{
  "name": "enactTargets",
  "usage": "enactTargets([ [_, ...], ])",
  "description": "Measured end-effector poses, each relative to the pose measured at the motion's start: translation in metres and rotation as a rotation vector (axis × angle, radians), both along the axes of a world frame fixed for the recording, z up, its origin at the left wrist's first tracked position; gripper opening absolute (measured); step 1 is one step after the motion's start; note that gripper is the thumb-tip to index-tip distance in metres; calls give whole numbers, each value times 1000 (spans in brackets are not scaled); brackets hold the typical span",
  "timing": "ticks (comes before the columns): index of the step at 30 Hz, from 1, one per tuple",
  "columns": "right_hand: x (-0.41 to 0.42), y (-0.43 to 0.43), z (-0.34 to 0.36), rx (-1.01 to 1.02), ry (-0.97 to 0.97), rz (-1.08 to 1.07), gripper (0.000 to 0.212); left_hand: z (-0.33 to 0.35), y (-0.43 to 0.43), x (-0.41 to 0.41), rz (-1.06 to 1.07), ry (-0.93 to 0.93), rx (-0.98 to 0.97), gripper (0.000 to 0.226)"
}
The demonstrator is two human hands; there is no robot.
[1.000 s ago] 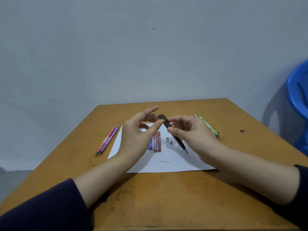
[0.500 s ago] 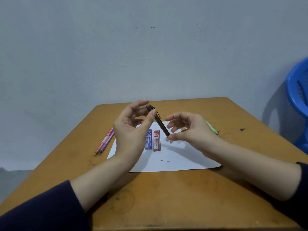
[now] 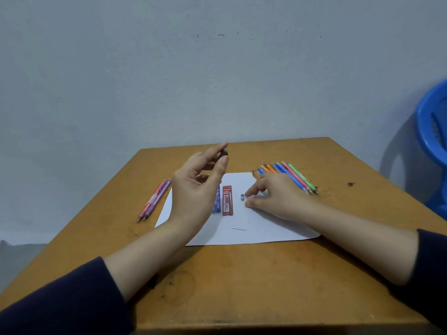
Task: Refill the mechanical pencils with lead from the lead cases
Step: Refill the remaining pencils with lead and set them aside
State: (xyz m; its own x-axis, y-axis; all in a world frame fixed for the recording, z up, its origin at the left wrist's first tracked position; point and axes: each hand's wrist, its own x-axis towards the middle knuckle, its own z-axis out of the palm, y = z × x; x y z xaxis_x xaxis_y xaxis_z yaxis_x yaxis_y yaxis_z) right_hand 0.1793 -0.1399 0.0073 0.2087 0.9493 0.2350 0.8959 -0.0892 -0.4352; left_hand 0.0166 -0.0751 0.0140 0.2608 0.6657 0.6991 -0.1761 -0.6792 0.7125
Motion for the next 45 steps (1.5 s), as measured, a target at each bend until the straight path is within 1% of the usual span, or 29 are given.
enactTargets([
  [5, -2, 4, -4, -14, -28, -17, 18, -1, 3, -1, 26, 43, 43, 26],
  [9, -1, 4, -3, -21, 7, -17, 11, -3, 5, -1, 27, 74, 62, 30],
  [12, 1, 2, 0, 14, 46, -17, 7, -3, 6, 0, 31, 102, 80, 34],
  [15, 2, -1, 6, 79, 77, -20, 8, -4, 8, 0, 25, 158, 56, 31],
  [18, 3, -2, 11, 167, 200, -30, 7, -5, 11, -2, 36, 233, 50, 27],
  [20, 3, -4, 13, 232, 289, -35, 12, -4, 13, -3, 51, 265, 53, 25],
  [21, 3, -4, 13, 262, 322, -50, 16, -4, 13, -3, 52, 268, 48, 24],
  [23, 2, -6, 14, 317, 391, -80, 17, -4, 14, -3, 49, 271, 38, 22],
  [28, -4, -11, 19, 429, 614, -23, 14, -5, 12, -2, 2, 276, 17, 21],
  [32, -6, -11, 18, 425, 683, -3, 14, -6, 10, -1, -35, 301, 16, 16],
  [39, -7, -11, 18, 353, 806, 31, 18, -5, 5, -1, -84, 291, 21, 16],
  [45, -7, -10, 18, 366, 800, 46, 17, -4, 5, -2, -47, 306, 49, 17],
])
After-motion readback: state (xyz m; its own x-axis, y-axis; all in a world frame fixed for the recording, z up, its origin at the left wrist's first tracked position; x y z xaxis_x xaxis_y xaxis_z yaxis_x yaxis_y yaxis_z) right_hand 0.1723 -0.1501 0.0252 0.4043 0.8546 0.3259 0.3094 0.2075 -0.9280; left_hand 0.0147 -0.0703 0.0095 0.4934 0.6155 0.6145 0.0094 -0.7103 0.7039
